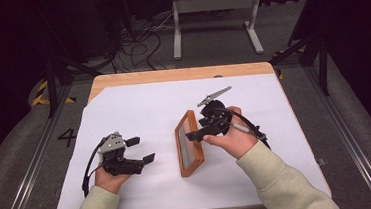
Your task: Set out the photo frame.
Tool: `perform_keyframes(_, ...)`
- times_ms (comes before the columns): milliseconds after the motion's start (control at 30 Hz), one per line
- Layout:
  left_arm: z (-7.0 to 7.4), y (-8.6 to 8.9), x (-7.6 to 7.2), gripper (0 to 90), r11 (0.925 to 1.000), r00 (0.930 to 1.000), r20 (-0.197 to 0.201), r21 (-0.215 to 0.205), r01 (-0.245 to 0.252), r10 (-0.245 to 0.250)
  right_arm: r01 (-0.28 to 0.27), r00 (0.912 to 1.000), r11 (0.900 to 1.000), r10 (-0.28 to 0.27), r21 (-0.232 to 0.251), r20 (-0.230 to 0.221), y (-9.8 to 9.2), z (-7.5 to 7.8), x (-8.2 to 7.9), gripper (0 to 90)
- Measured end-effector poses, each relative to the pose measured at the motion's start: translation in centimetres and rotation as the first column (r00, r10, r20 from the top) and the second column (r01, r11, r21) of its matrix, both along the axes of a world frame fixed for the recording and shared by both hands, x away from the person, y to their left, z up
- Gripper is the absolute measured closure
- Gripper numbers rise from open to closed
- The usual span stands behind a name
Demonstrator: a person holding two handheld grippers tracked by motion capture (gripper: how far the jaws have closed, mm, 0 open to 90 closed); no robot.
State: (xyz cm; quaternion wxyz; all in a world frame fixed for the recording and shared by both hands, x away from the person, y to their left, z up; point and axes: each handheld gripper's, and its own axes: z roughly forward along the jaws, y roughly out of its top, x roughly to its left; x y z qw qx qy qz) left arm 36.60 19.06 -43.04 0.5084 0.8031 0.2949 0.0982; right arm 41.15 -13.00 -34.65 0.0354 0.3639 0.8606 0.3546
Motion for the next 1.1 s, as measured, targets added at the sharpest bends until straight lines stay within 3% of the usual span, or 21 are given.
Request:
perform_keyframes(500, 0.0, 0.0, 0.0, 14.0, 1.0, 1.0, -0.002, 0.0, -0.003, 0.003, -0.017, 0.9867, 0.996, 0.003, -0.087, -0.163, 2.1, -2.3, 1.0, 35.3)
perform_keyframes(733, 0.0, 0.0, 0.0, 14.0, 1.0, 1.0, 0.0, 0.002, -0.001, 0.001, -0.025, 0.9835, 0.994, 0.005, -0.111, -0.181, 2.5, -2.6, 0.9, 42.2)
perform_keyframes(967, -0.2, -0.1, 0.0, 14.0, 1.0, 1.0, -0.006, 0.009, 0.004, -0.003, -0.022, 0.9805, 0.986, -0.011, -0.166, -0.196, 2.9, -2.6, 0.7, 55.4)
perform_keyframes(1100, -0.1, 0.0, 0.0, 14.0, 1.0, 1.0, -0.003, 0.006, 0.002, -0.002, -0.018, 0.9787, 0.986, -0.016, -0.165, -0.205, 2.9, -2.6, 0.8, 58.7)
